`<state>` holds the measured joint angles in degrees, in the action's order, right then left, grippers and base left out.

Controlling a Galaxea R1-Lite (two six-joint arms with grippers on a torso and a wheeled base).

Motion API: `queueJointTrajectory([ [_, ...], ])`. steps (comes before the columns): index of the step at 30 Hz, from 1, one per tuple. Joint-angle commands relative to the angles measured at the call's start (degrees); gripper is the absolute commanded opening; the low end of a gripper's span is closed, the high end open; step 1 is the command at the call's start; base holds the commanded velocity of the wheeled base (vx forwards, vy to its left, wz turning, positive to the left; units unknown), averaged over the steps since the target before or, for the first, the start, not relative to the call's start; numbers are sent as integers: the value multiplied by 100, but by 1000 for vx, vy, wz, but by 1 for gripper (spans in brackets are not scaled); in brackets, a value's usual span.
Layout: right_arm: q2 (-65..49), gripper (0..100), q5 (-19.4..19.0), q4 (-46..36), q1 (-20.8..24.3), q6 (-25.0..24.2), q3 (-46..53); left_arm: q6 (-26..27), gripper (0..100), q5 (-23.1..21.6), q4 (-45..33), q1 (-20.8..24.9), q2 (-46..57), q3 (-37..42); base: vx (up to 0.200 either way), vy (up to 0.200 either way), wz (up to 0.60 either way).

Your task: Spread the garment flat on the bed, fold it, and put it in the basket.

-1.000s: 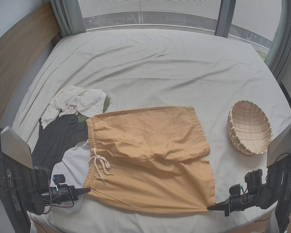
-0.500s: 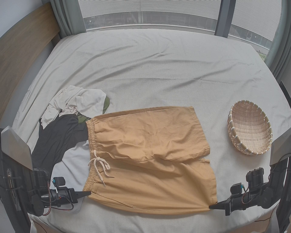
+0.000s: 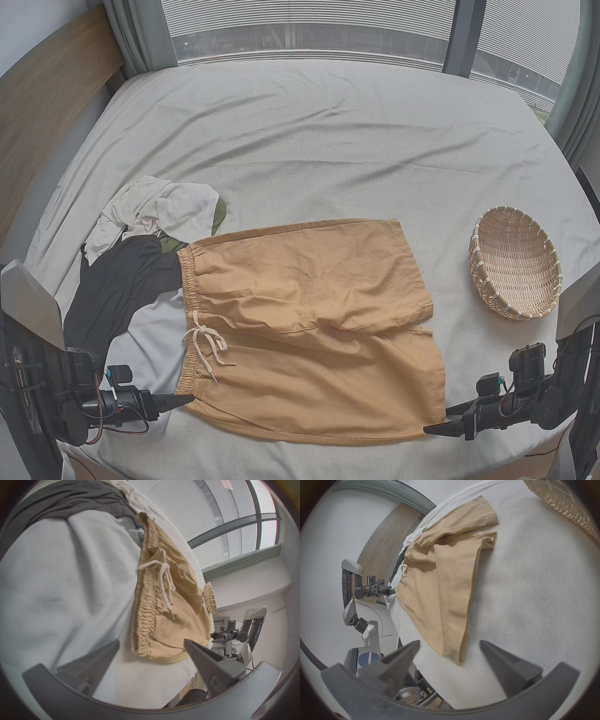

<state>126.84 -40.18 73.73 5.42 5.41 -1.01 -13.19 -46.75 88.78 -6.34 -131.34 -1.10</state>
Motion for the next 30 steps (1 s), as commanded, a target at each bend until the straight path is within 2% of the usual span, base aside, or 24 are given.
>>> queueJointTrajectory([
  [1, -54, 100, -25, 757, -182, -207, 84, -52, 100, -352, 7, -201, 706, -57, 0, 0, 0],
  [3, -54, 100, -25, 1082, -208, -348, 75, -52, 100, -449, 7, -227, 882, -48, 0, 0, 0],
  [4, -54, 100, -7, 1548, -208, -761, 13, -52, 100, -704, -1, -227, 1119, -57, 0, 0, 0],
  [7, -81, 100, -7, 1425, -173, -1578, -523, -8, 100, -985, 7, -175, 1243, -13, 0, 0, 0],
  [11, -2, 100, 37, 1443, -112, -2132, -971, 1, 100, -1108, -1, -96, 1190, 13, 0, 0, 0],
  [15, 209, 100, 63, 1443, -129, -2246, -1314, -8, 100, -1108, -1, -140, 1137, 22, 0, 0, 0],
  [20, 411, 100, 415, 1443, -121, -2378, -1578, -8, 100, -1126, -1, -96, 1111, 13, 0, 0, 0],
  [30, 789, 100, 573, 1451, -24, -2422, -2105, 1, 100, -1126, -1, 27, 1128, 22, 0, 0, 0],
])
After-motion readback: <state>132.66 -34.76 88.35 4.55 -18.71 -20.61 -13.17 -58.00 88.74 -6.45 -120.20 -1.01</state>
